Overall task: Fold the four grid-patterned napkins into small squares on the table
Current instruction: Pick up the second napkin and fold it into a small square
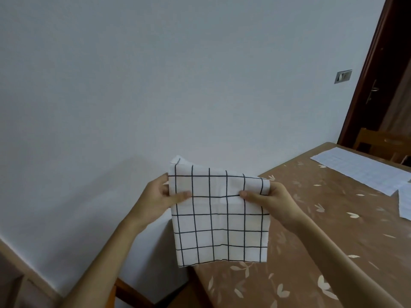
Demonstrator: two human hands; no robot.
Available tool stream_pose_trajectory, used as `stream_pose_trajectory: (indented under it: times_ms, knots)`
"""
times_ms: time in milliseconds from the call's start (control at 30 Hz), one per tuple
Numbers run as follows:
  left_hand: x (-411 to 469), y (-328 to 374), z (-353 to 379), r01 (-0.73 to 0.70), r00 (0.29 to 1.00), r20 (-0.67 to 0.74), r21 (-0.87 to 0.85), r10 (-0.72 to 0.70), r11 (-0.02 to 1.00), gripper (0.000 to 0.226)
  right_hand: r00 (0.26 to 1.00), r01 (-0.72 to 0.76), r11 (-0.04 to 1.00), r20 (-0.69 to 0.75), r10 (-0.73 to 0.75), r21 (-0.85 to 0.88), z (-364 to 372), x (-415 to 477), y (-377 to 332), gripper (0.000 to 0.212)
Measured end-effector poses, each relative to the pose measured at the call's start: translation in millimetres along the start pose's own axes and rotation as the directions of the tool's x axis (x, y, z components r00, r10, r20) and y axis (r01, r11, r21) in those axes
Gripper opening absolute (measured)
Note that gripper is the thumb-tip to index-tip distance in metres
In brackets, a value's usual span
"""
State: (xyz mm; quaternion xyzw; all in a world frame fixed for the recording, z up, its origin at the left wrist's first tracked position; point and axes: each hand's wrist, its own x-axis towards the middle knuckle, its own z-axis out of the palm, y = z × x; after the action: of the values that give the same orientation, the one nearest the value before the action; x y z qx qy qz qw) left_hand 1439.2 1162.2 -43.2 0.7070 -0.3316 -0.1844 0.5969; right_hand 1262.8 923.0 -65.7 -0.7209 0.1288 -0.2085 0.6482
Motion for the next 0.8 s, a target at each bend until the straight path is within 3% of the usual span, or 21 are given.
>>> stream_pose_trajectory:
  times_ms: [200,300,333,433,500,533,600,700,800]
  knots:
    - [-1,-7,1,0.004,1.0,0.001,0.04,-0.004,0.999,0.038,0.999,-0.01,0.997,-0.033,0.008,-0.076,-11,0,-1,0.014]
    - [0,-5,1,-0.004,0.999,-0.048,0.015,0.005,1.0,0.036,0.999,0.015,0.997,-0.038,-0.018,-0.078,-17,-1,-3,0.023]
    - [1,-5,1,-0.007,0.997,-0.077,0.002,0.007,1.0,0.036,0.999,0.019,0.998,-0.033,-0.021,-0.067,-19,0,-2,0.034]
    - [1,-5,5,-0.015,0.987,-0.163,-0.033,0.009,0.999,0.046,1.0,0.009,0.993,-0.022,-0.011,-0.119,-23,1,5,0.094]
    - [2,-10,8,-0.019,0.98,-0.198,-0.018,0.015,1.0,0.056,0.999,0.045,0.989,0.016,-0.044,-0.138,-23,-1,8,0.112]
    - [3,-13,9,-0.016,0.975,-0.221,0.019,0.019,1.0,0.058,0.997,0.071,0.986,0.044,-0.066,-0.149,-22,-3,8,0.108]
    - [3,-15,7,-0.003,0.97,-0.244,0.088,0.024,0.996,0.057,0.993,0.118,0.962,0.046,-0.11,-0.246,-21,-4,9,0.08]
    - [-1,-11,2,-0.006,0.995,-0.103,0.101,0.016,0.995,0.051,0.988,0.14,0.881,0.004,-0.155,-0.451,-21,-4,14,0.041]
    - [-8,-12,-2,0.003,1.0,0.014,0.23,-0.007,0.973,0.056,0.987,0.118,0.826,-0.025,-0.158,-0.551,-22,-4,12,0.031]
